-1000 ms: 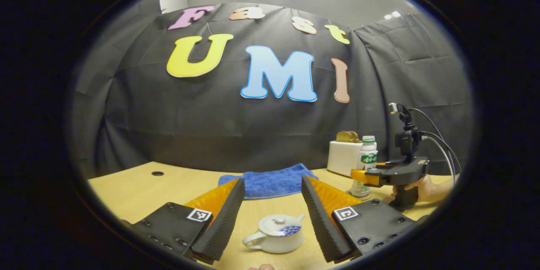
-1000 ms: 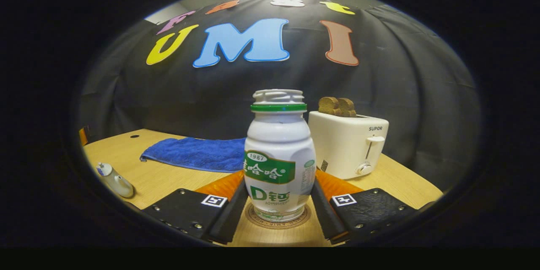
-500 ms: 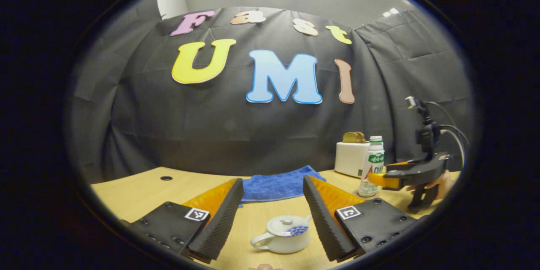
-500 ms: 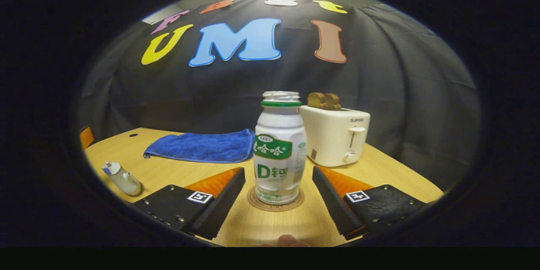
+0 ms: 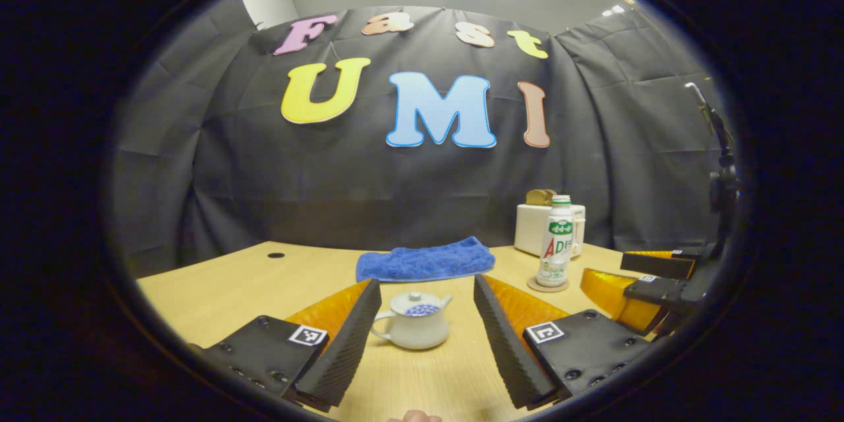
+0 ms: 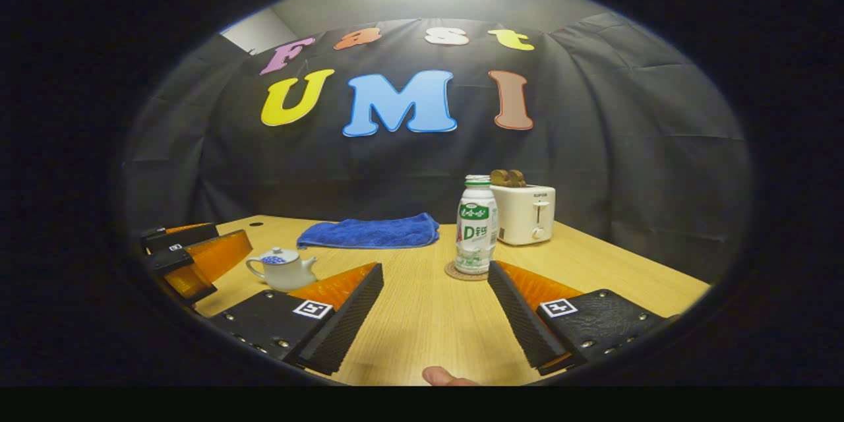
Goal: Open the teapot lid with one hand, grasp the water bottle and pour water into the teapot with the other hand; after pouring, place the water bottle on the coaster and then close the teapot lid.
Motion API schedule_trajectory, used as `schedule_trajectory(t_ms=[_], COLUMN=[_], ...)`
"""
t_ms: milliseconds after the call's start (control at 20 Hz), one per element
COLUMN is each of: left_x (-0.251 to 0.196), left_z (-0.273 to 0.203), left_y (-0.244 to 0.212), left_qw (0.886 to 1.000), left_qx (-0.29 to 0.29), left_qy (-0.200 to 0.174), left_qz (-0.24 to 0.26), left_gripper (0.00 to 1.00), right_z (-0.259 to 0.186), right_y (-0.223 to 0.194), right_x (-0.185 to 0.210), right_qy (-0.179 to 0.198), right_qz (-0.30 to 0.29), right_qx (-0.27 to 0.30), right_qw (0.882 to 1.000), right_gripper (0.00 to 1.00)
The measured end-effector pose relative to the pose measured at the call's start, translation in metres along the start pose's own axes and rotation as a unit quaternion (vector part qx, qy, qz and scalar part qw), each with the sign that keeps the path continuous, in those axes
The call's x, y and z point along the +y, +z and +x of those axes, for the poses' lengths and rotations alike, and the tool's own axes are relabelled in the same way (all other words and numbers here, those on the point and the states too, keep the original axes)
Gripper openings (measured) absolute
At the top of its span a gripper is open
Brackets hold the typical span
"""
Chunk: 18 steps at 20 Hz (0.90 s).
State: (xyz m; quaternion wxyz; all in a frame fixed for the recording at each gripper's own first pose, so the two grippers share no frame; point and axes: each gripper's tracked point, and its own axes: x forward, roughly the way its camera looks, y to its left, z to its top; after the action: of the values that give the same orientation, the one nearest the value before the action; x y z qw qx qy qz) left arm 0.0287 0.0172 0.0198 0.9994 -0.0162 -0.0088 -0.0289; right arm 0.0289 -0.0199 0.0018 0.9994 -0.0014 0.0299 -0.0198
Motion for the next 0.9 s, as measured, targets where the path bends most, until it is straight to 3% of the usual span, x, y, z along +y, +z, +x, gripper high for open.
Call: schedule_trajectory(t_ms=[50,150,200,250,400,450,500,750,900], left_x=[-0.001,-0.002,-0.003,-0.005,-0.018,-0.018,-0.017,-0.012,-0.020], left_z=[-0.006,-0.013,-0.016,-0.018,-0.025,-0.026,-0.025,-0.028,-0.027], left_y=[-0.003,-0.010,-0.018,-0.024,-0.019,-0.018,-0.019,-0.020,-0.021], left_qw=[1.000,1.000,1.000,1.000,1.000,1.000,1.000,0.999,1.000], left_qx=[0.001,0.004,0.009,0.024,0.011,0.010,0.010,0.012,0.014], left_qy=[0.005,0.010,0.013,0.013,0.010,0.010,0.011,0.026,0.007], left_qz=[0.001,0.002,0.000,0.003,0.016,0.013,0.017,0.017,0.016], left_gripper=[0.99,0.94,0.99,0.94,0.99,0.92,0.99,0.94,1.00], right_z=[-0.005,-0.018,-0.021,-0.024,-0.030,-0.030,-0.031,-0.031,-0.033], right_y=[-0.004,-0.003,-0.002,-0.002,-0.001,-0.005,-0.003,-0.004,-0.003], right_x=[0.006,0.019,0.021,0.022,0.028,0.028,0.028,0.026,0.028], right_qy=[0.001,0.009,0.008,0.009,0.019,0.018,0.015,0.009,0.009], right_qz=[-0.004,-0.007,-0.009,-0.011,-0.003,0.004,0.001,0.003,0.003], right_qx=[0.001,-0.014,-0.023,-0.028,-0.024,-0.027,-0.025,-0.023,-0.023], right_qw=[1.000,1.000,1.000,1.000,1.000,0.999,1.000,1.000,1.000], right_gripper=[0.99,0.99,0.99,0.98,0.98,0.98,0.97,0.96,0.96])
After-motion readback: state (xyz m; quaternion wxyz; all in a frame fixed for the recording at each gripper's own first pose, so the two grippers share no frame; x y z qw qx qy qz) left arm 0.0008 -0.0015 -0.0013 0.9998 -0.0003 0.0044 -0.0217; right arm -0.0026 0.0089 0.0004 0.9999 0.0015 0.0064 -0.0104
